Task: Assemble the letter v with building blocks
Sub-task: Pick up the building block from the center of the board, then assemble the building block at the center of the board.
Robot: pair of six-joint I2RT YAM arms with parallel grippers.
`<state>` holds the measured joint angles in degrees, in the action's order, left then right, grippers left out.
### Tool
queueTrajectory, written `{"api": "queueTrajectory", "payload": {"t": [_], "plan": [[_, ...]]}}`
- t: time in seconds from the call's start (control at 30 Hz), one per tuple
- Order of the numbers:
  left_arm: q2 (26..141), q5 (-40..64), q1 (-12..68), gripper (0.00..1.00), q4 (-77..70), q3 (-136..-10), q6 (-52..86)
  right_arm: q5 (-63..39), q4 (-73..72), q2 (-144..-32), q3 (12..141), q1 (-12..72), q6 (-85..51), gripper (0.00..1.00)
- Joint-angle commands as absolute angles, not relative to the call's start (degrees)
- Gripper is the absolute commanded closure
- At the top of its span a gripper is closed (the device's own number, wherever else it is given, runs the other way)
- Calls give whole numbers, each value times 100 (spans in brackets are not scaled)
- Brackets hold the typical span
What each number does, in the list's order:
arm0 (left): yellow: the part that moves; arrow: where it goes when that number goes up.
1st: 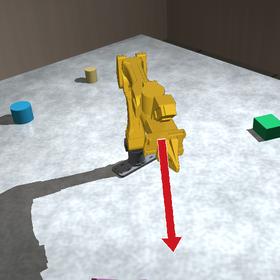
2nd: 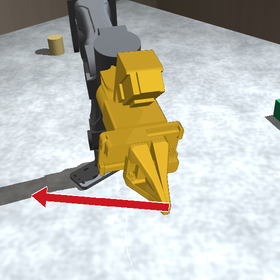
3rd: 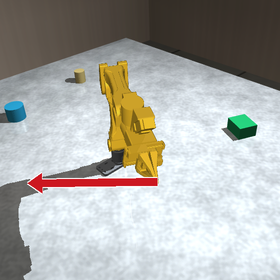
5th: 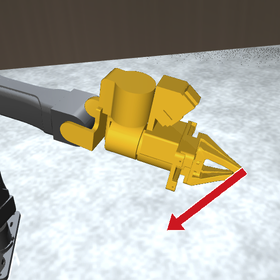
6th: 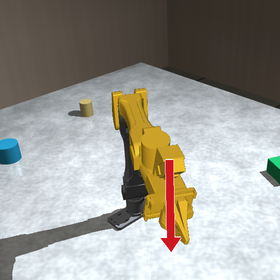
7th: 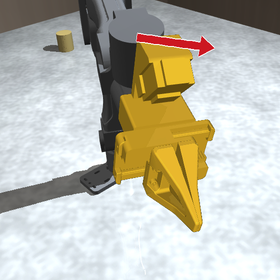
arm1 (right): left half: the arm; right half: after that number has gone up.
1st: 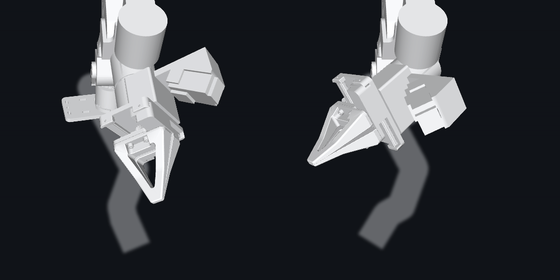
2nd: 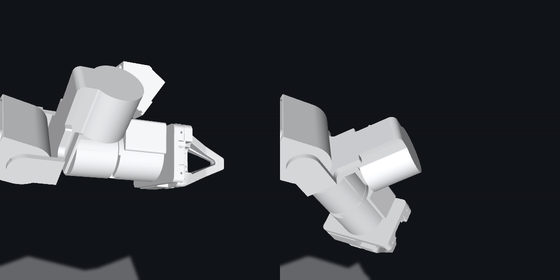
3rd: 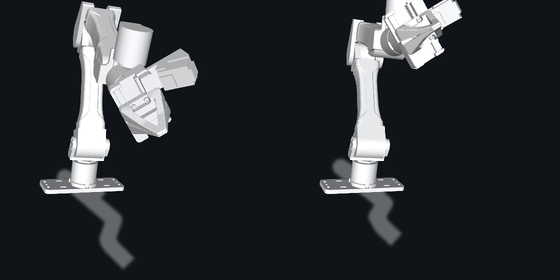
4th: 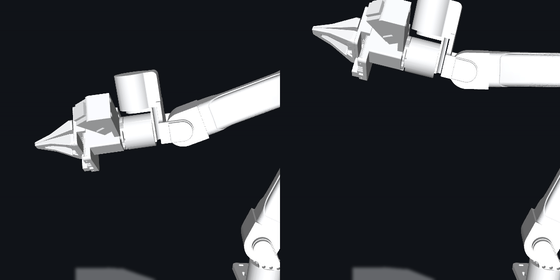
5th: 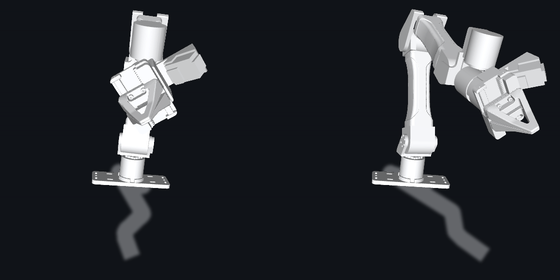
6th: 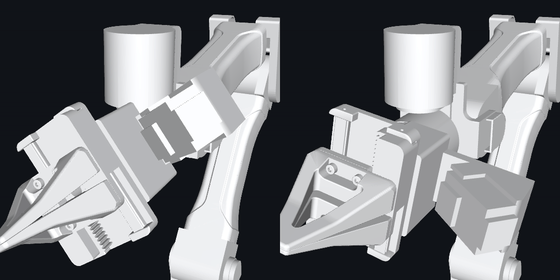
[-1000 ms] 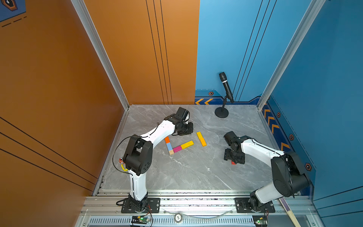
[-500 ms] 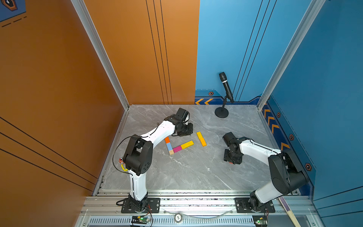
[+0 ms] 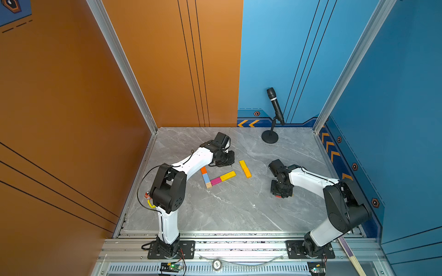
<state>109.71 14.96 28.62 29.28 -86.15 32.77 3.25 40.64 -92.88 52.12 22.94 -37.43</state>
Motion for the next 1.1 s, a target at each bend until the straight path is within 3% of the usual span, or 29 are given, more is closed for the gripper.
{"api": "queueTrajectory", "payload": {"t": [0.0,0.7,1.07], "plan": [[10722,1402,2808,98,2918,-8511,3256,454,4219,-9525,5293,2350,-3698,73],[10565,1254,2783,98,2918,-8361,3311,212,4765,-11092,7977,3399,-2221,79],[10457,1181,2777,98,2921,-8261,3336,85,5026,-11635,8604,3675,-2048,79]]}}
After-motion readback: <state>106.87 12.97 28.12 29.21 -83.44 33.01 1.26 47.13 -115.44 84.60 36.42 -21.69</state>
